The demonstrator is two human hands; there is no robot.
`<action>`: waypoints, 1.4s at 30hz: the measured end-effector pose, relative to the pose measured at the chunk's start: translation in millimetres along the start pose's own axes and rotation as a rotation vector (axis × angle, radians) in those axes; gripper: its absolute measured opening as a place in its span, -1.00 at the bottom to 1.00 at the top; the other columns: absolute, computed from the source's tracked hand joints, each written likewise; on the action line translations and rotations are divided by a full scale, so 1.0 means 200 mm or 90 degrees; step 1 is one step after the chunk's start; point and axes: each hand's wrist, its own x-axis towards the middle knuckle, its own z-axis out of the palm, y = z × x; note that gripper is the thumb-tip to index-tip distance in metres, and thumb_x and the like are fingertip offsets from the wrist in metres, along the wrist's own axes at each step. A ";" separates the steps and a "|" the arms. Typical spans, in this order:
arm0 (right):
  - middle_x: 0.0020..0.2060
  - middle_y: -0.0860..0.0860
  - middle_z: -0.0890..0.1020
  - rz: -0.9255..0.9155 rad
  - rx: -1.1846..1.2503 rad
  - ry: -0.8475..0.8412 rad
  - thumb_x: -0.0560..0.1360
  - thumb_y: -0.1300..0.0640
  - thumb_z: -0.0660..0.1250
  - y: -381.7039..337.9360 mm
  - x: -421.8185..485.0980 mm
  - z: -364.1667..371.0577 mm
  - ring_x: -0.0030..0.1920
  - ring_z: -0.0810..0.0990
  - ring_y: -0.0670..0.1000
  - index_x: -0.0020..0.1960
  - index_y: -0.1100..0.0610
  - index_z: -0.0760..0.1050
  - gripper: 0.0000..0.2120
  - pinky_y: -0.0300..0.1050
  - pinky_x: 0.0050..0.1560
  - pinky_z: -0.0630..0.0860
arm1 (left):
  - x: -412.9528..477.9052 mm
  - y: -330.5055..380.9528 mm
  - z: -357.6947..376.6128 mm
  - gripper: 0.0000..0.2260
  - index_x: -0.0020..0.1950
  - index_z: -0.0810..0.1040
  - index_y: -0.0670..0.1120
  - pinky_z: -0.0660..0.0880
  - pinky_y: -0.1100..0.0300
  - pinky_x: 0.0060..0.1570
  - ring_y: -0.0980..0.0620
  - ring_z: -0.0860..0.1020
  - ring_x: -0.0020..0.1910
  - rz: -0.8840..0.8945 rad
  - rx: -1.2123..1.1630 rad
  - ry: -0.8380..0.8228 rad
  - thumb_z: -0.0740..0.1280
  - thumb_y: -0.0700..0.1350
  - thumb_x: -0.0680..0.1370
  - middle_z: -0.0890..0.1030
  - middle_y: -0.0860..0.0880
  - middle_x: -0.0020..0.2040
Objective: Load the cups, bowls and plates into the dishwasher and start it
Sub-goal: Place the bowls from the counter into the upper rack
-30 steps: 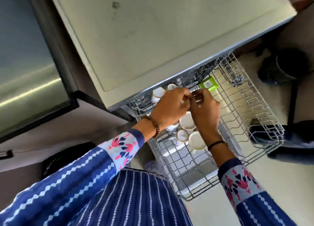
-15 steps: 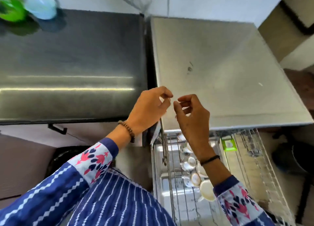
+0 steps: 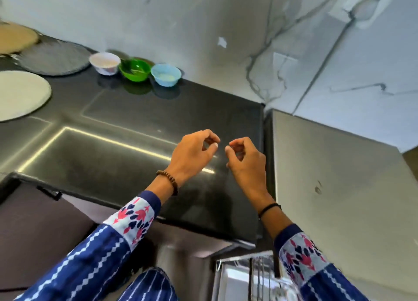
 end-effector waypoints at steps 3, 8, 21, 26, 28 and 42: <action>-0.21 -0.13 0.63 0.000 -0.001 -0.021 0.55 0.00 0.37 -0.09 0.17 0.17 -0.25 0.66 -0.06 -0.01 -0.05 0.51 -0.93 0.12 -0.19 0.65 | 0.13 -0.14 -0.16 -0.90 0.06 0.59 0.01 0.62 0.04 -0.14 0.14 0.62 -0.25 -0.020 -0.006 0.018 0.32 -0.08 0.57 0.62 0.12 -0.12; -0.19 -0.10 0.64 0.008 0.012 -0.052 0.55 0.02 0.37 -0.23 0.44 0.45 -0.28 0.67 -0.03 -0.02 -0.04 0.51 -0.95 0.11 -0.17 0.65 | 0.33 -0.41 -0.42 -0.90 0.05 0.59 0.03 0.63 0.04 -0.19 0.13 0.64 -0.30 -0.081 -0.044 0.050 0.31 -0.08 0.57 0.62 0.13 -0.12; 0.04 -0.04 0.63 0.184 0.071 -0.199 0.53 -0.08 0.42 -0.35 1.11 1.03 0.04 0.64 -0.04 0.15 0.00 0.51 -0.73 0.01 0.15 0.62 | 0.94 -0.97 -0.60 -0.67 0.31 0.51 -0.04 0.53 0.10 0.20 0.10 0.57 0.11 -0.263 -0.219 0.081 0.38 -0.10 0.55 0.59 -0.03 0.23; 0.12 -0.02 0.61 0.304 0.143 -0.228 0.46 -0.22 0.44 -0.26 1.32 1.18 0.10 0.60 -0.03 0.27 0.06 0.48 -0.49 0.04 0.29 0.54 | 1.12 -1.05 -0.51 -0.44 0.53 0.28 -0.10 0.35 0.37 0.19 0.08 0.40 0.39 -0.312 -0.343 0.125 0.38 -0.16 0.56 0.40 -0.01 0.46; 0.08 0.02 0.64 0.328 0.161 -0.199 0.49 -0.18 0.43 -0.22 1.38 1.23 0.07 0.62 -0.02 0.19 0.07 0.51 -0.58 0.06 0.26 0.56 | 1.17 -1.08 -0.48 -0.44 0.53 0.28 -0.11 0.35 0.39 0.16 0.10 0.43 0.35 -0.320 -0.383 0.160 0.37 -0.19 0.56 0.40 0.00 0.47; -0.11 0.11 0.71 0.436 0.229 -0.105 0.47 0.18 0.46 -0.21 1.49 1.32 -0.05 0.67 0.06 -0.17 0.10 0.60 -0.94 -0.01 0.11 0.58 | 1.18 -1.19 -0.48 -0.52 0.47 0.38 -0.08 0.47 0.29 0.22 0.15 0.55 0.24 -0.254 -0.478 0.109 0.36 -0.26 0.56 0.55 0.00 0.31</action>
